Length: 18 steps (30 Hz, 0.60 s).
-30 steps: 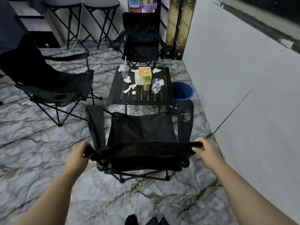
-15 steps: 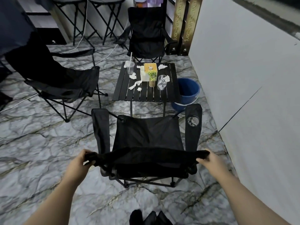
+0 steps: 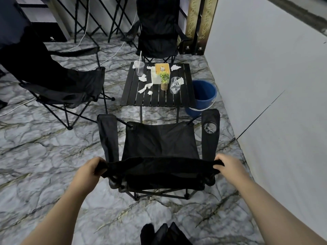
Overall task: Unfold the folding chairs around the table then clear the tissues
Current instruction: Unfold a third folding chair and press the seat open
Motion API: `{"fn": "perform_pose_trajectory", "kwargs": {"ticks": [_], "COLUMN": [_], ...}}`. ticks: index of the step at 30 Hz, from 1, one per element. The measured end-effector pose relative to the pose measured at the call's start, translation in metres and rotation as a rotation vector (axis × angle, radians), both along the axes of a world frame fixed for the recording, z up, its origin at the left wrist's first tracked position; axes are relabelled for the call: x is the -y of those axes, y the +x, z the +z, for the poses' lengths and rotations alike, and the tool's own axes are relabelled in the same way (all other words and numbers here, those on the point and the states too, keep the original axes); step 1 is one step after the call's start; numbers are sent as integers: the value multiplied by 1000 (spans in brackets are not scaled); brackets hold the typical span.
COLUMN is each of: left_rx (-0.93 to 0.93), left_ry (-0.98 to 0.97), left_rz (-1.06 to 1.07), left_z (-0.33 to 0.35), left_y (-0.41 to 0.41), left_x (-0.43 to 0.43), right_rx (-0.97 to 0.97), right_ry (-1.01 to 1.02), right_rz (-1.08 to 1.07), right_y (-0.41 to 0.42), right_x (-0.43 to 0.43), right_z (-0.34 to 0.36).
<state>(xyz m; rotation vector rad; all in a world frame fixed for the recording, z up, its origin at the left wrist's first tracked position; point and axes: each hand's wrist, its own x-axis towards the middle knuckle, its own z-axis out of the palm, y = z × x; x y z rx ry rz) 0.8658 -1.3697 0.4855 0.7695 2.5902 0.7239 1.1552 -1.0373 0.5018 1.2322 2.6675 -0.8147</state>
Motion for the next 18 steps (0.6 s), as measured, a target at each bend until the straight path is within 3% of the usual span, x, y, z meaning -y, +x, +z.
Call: {"fn": "perform_pose_trajectory", "kwargs": {"ticks": [13,18], "left_rx": [-110,-73], "left_ry": [7,-31], "left_rz": [-46,6], "left_z": [13,4], "left_y": [-10,-3], "left_x": [-19,0], "right_rx": [78,89], "right_ry": [59,54], "right_rz": [41,73], "right_y": [-8,-4], "right_x": [-16,-5], "right_z": [21,14]}}
